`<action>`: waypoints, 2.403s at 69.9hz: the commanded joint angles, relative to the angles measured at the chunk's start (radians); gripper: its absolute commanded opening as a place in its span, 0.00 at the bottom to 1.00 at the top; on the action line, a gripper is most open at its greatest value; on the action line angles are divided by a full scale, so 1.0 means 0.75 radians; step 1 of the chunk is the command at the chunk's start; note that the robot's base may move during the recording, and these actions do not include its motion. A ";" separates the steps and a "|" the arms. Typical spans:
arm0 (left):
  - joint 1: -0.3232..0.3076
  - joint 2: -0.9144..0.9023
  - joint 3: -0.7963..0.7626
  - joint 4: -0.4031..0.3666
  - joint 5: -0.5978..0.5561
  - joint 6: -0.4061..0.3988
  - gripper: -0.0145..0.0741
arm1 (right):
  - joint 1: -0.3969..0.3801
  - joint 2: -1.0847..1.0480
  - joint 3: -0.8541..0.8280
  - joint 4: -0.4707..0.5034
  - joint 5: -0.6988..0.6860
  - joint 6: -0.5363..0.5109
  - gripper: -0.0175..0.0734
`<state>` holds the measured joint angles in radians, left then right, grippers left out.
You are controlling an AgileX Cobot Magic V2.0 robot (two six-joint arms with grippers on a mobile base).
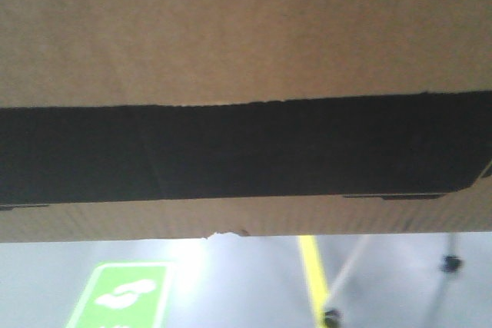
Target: Grab box from left shelf to table start
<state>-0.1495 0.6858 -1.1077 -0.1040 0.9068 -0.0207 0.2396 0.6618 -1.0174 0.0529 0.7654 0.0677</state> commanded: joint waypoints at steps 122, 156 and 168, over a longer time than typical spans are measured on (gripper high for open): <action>-0.008 -0.009 -0.050 -0.103 -0.167 -0.007 0.05 | -0.001 0.003 -0.052 -0.033 -0.186 -0.012 0.25; -0.008 -0.009 -0.050 -0.103 -0.167 -0.007 0.05 | -0.001 0.003 -0.052 -0.033 -0.183 -0.012 0.25; -0.008 -0.009 -0.050 -0.103 -0.167 -0.007 0.05 | -0.001 0.003 -0.052 -0.033 -0.183 -0.012 0.25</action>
<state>-0.1495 0.6858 -1.1077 -0.1059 0.9068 -0.0207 0.2396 0.6618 -1.0174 0.0516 0.7706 0.0677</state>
